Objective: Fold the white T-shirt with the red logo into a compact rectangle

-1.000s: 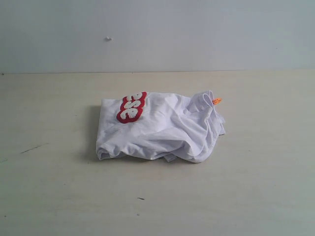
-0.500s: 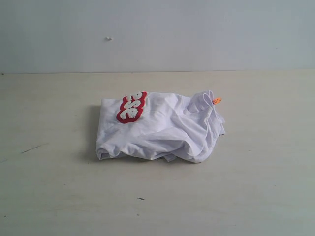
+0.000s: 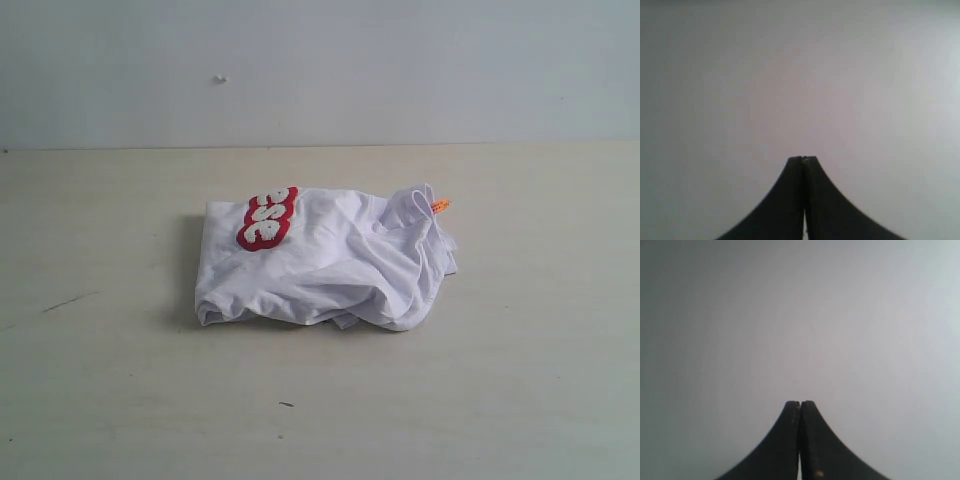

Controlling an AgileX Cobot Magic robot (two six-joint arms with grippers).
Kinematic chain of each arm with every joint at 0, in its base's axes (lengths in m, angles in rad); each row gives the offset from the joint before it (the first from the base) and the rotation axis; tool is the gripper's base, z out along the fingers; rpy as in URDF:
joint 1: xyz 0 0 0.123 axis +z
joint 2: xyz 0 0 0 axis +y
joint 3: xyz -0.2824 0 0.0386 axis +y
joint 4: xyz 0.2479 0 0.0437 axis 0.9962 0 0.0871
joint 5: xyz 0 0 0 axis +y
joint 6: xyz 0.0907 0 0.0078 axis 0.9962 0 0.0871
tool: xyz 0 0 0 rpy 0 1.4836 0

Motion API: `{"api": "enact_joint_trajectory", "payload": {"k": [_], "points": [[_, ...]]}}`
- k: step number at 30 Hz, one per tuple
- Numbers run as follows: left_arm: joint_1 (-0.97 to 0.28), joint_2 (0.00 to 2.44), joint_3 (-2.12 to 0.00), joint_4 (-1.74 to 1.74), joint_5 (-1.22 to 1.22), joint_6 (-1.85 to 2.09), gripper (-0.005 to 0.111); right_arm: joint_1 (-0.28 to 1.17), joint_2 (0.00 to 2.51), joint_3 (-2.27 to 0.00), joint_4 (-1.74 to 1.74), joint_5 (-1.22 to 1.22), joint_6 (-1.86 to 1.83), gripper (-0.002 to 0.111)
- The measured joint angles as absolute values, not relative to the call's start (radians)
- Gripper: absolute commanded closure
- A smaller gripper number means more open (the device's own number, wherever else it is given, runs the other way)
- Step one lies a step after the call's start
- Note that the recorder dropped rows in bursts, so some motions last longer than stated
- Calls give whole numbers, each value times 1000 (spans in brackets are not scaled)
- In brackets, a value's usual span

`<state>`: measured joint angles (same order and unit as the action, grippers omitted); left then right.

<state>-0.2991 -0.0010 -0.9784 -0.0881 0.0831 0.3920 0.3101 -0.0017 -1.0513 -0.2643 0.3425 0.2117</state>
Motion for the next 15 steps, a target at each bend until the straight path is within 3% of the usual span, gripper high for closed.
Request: {"api": "enact_joint_trajectory", "payload": {"k": [4,9,15], "points": [[-253,-1,-978,44,83,300,107,310,-2,-1051,-264,343,212,108],[-184,-1,-974,323,70,-93,107,310,-2,-1051,-264,343,212,108],[-136,-1,-888,276,-59,-173,107,310,-2,-1051,-264,343,212,108]]}}
